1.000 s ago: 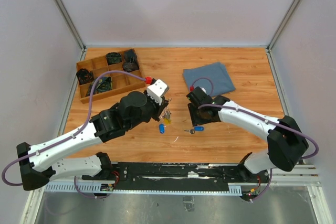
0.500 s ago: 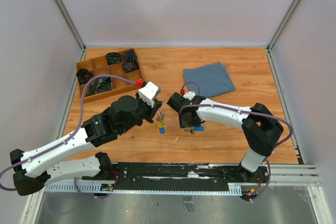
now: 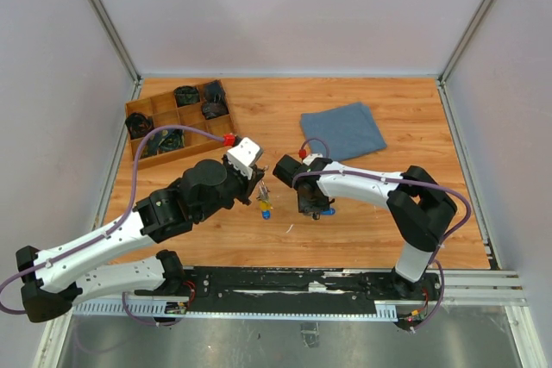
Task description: Put the keys on the keyring
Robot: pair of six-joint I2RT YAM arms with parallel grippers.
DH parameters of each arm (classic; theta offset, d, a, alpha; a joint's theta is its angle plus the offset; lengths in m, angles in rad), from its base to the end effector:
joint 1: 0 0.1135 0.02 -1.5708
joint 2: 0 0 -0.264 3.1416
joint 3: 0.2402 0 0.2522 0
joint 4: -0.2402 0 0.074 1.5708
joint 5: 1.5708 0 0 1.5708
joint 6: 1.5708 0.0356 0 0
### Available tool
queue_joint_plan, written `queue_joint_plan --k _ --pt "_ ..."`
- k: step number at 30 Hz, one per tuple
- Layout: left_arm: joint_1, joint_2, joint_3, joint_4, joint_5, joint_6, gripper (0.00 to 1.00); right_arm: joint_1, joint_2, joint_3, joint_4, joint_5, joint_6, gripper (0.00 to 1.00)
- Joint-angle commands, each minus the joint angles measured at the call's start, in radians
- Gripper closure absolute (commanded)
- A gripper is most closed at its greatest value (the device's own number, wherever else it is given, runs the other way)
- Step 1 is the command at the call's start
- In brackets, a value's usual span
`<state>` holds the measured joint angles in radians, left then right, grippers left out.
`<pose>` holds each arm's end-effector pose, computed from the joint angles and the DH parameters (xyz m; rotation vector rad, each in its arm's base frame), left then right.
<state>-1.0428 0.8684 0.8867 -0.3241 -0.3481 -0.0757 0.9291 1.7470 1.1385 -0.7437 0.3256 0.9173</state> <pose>0.1091 -0.1630 0.3471 0.6548 1.7642 -0.4476 0.2036 0.2535 0.1774 0.0334 2.7519 -0.0318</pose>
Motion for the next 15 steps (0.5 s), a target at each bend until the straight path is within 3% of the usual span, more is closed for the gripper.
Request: queue_joint_plan --k 1,15 --pt "0.004 -0.015 0.000 0.046 -0.014 -0.001 1.00 0.011 0.018 -0.015 -0.096 0.103 0.046 0.62" --pt "0.005 0.003 0.009 0.054 -0.002 0.006 1.00 -0.010 0.017 -0.066 -0.041 0.097 0.048 0.64"
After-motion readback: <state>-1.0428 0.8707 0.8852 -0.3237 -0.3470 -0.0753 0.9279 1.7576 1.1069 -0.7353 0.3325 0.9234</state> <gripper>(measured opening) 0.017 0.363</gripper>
